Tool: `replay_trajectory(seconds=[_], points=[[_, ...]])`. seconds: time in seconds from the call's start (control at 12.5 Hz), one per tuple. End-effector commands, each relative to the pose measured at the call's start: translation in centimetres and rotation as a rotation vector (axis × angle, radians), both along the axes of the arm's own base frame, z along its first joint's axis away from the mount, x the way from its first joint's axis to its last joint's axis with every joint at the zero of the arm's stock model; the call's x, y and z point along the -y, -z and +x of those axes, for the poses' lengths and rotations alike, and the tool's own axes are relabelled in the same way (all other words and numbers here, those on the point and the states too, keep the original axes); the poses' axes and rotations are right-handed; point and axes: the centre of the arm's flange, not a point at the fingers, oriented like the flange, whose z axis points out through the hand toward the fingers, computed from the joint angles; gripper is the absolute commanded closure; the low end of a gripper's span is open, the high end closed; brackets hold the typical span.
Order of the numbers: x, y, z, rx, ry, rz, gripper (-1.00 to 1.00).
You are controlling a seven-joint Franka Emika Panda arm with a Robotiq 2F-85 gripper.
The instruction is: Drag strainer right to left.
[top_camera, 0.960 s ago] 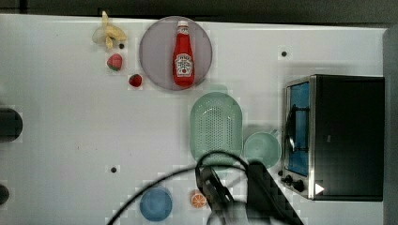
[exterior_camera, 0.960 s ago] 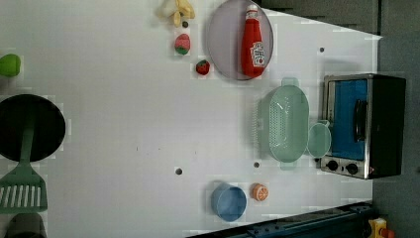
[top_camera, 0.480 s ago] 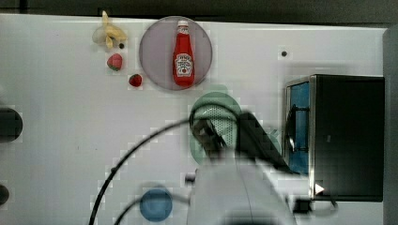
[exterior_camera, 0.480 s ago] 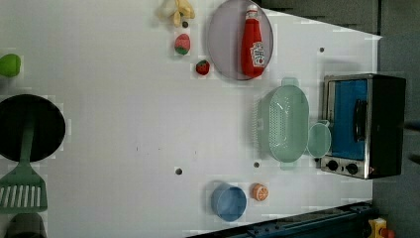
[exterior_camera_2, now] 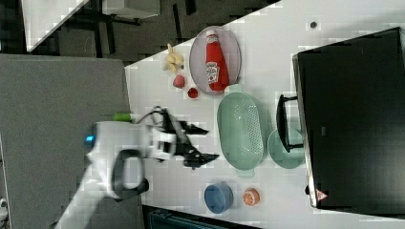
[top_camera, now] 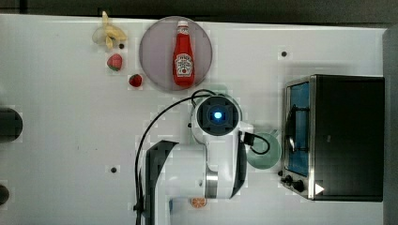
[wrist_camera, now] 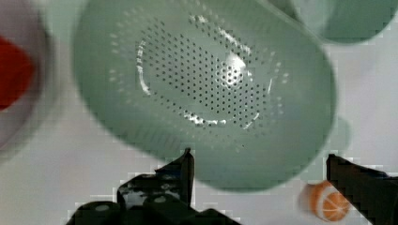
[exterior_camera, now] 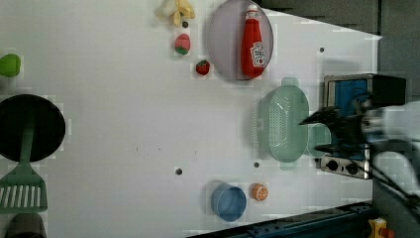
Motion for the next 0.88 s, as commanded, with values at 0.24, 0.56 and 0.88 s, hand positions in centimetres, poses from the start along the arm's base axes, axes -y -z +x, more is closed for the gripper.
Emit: replay_trajectory(seconds=[0.24, 0.56, 0.88], points=[[-1.1, 3.8, 2.2, 0.115, 0.317, -0.04, -1.0], [-3.0, 10.1, 2.5, 0.121, 0.421, -0.039, -1.0], [-4.2, 13.8, 1.6, 0.14, 0.477, -0.028, -1.0]])
